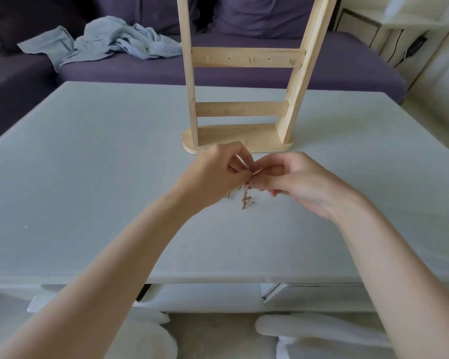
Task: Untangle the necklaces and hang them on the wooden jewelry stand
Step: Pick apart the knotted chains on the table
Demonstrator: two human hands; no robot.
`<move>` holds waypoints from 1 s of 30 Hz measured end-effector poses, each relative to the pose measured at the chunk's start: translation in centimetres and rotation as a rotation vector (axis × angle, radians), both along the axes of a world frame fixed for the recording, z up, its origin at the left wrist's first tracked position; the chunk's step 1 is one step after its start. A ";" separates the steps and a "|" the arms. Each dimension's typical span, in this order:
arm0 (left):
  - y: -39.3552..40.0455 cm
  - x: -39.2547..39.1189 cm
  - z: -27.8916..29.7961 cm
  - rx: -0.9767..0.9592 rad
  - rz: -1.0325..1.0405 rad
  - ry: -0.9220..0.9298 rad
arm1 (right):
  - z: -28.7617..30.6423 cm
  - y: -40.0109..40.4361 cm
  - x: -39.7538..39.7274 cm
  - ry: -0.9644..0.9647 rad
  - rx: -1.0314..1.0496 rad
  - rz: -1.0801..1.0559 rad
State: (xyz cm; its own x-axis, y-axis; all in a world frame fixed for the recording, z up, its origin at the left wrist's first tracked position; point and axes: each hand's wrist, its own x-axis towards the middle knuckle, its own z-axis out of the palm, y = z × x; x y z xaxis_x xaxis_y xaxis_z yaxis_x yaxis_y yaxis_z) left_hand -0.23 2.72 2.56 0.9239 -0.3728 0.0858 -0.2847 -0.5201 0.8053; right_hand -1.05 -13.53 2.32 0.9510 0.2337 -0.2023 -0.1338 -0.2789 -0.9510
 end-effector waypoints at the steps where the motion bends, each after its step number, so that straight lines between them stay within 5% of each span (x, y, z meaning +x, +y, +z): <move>1: 0.0 0.0 0.2 -0.008 -0.011 -0.008 | 0.1 0.0 0.0 -0.008 -0.019 0.000; 10: 0.1 0.2 0.5 -0.026 -0.027 0.035 | 0.3 0.3 0.1 -0.071 -0.197 -0.003; 19: 0.2 0.2 1.2 -0.483 -0.046 0.353 | 1.1 -0.1 0.2 -0.194 -0.144 -0.092; 23: -0.1 0.3 0.6 -0.432 0.010 0.355 | 1.0 0.3 0.1 -0.263 -0.075 -0.193; 27: -0.5 0.5 -0.1 -0.166 0.075 0.229 | 1.1 0.6 -0.1 -0.227 0.052 -0.195; 30: -0.5 0.6 -0.1 -0.258 0.147 0.317 | 1.2 0.7 -0.2 -0.134 0.227 -0.132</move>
